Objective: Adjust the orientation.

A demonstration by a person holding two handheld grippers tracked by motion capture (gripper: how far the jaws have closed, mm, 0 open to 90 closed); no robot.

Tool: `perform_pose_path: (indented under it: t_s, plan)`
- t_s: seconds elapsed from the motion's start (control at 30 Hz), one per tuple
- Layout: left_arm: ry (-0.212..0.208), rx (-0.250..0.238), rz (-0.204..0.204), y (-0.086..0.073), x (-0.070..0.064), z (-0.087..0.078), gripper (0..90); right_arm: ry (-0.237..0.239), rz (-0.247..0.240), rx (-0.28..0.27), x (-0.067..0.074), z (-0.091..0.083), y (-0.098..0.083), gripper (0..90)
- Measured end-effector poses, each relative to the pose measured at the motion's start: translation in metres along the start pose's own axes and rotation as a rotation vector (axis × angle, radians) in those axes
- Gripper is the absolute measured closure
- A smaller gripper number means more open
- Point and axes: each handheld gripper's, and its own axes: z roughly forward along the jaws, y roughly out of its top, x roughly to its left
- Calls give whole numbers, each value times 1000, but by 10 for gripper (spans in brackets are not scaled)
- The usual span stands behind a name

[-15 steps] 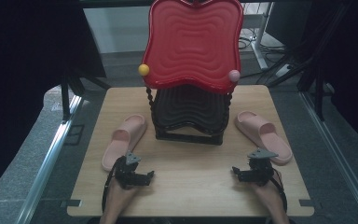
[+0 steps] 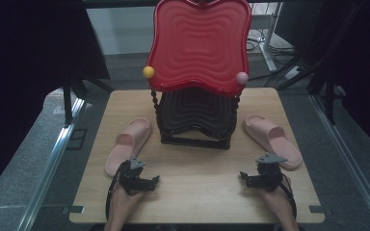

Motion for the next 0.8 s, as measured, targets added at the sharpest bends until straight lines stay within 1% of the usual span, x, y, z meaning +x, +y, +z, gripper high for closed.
perform_pose_path:
  t_s: [0.07, 0.37, 0.43, 0.47, 0.5, 0.53, 0.57, 0.6, 0.67, 0.73, 0.8]
  plan:
    - [3, -6, -7, 0, 0, 0, 13, 0, 0, 0, 0, 0, 0, 94]
    - [3, -3, -3, 0, 0, 0, 14, 0, 0, 0, 0, 0, 0, 94]
    - [1, -3, -1, 0, 0, 0, 23, 0, 0, 0, 0, 0, 0, 94]
    - [-7, -12, 5, 0, -1, 0, 35, 0, 0, 0, 0, 0, 0, 94]
    - [-9, -9, 12, 0, -1, -1, 37, 0, 0, 0, 0, 0, 0, 94]
    - [-12, -14, 10, 0, -1, 0, 40, 0, 0, 0, 0, 0, 0, 94]
    - [-15, -11, 21, 0, -1, -1, 43, 0, 0, 0, 0, 0, 0, 94]
    - [-15, -9, 20, 0, -1, -1, 46, 0, 0, 0, 0, 0, 0, 94]
    - [-9, -11, 16, 1, -1, -2, 53, 0, 0, 0, 0, 0, 0, 94]
    - [-8, -13, 21, 1, 0, -5, 57, 0, 0, 0, 0, 0, 0, 94]
    - [-10, -28, 26, 3, 2, -10, 69, -1, 1, 0, 0, 0, 0, 94]
